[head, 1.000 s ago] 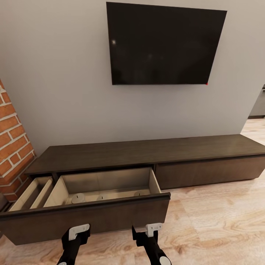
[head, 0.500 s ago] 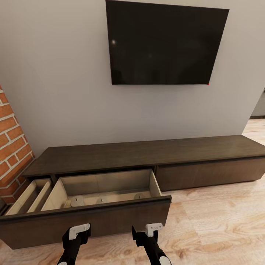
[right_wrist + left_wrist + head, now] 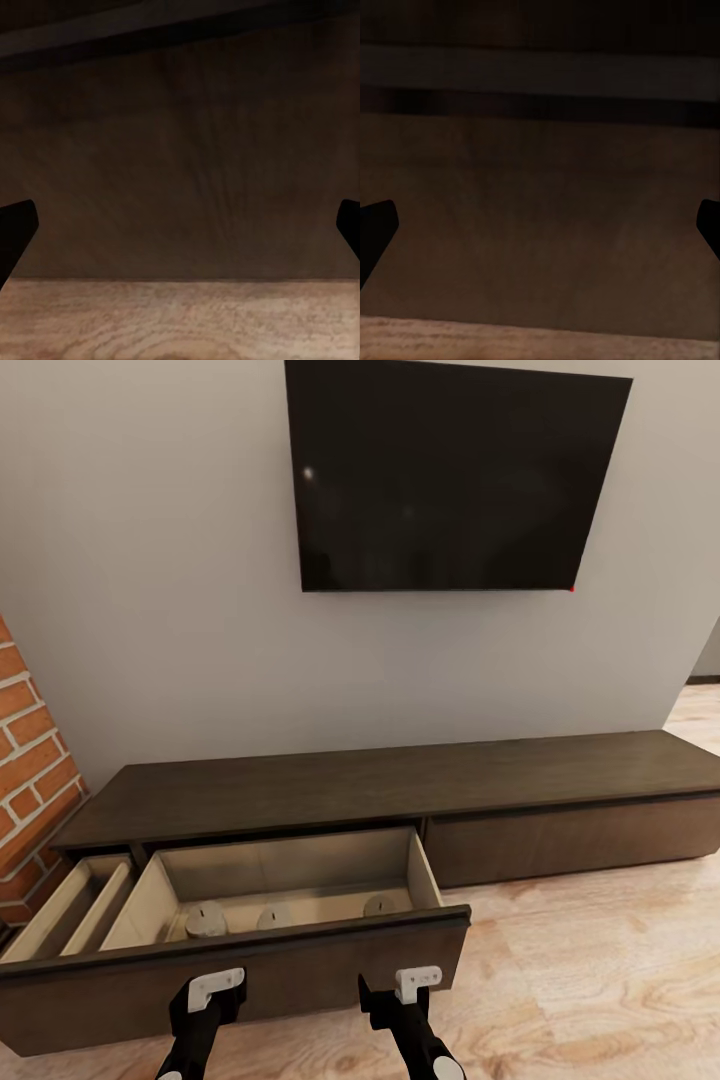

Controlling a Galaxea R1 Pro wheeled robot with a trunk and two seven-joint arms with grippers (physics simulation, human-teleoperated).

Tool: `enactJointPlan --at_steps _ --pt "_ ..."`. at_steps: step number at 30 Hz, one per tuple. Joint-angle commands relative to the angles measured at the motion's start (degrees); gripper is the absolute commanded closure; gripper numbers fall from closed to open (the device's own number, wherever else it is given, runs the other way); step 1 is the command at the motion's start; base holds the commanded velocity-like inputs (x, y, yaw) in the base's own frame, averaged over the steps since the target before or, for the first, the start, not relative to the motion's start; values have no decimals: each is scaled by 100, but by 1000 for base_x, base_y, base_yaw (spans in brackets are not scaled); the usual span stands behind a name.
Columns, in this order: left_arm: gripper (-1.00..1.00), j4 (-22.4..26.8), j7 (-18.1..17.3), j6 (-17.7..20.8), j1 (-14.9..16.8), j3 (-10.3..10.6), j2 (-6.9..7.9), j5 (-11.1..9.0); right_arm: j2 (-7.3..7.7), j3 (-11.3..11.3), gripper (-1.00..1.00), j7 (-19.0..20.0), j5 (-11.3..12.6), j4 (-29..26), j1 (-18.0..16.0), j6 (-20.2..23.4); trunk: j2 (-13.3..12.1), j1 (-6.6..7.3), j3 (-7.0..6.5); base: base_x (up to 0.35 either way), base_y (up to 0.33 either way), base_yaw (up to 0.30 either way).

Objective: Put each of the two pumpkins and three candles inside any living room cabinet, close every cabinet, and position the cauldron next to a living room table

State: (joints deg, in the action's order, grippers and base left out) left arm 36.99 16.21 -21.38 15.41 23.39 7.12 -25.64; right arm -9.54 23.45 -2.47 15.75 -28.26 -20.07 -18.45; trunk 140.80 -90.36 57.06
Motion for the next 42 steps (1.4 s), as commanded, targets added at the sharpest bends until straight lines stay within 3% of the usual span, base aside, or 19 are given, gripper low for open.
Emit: enactJointPlan --at_steps 1,30,42 --pt "-100 2 49 -25 6 47 8 -37 4 45 -100 -26 60 5 -6 -28 2 1 5 12 0 0" --pt "-100 -37 49 -25 6 52 8 -37 4 45 -100 -26 60 5 -6 -28 2 1 5 59 0 0" --pt "-100 -34 49 -25 6 52 8 -37 4 45 -100 -26 60 3 -6 -28 2 1 5 162 0 0"
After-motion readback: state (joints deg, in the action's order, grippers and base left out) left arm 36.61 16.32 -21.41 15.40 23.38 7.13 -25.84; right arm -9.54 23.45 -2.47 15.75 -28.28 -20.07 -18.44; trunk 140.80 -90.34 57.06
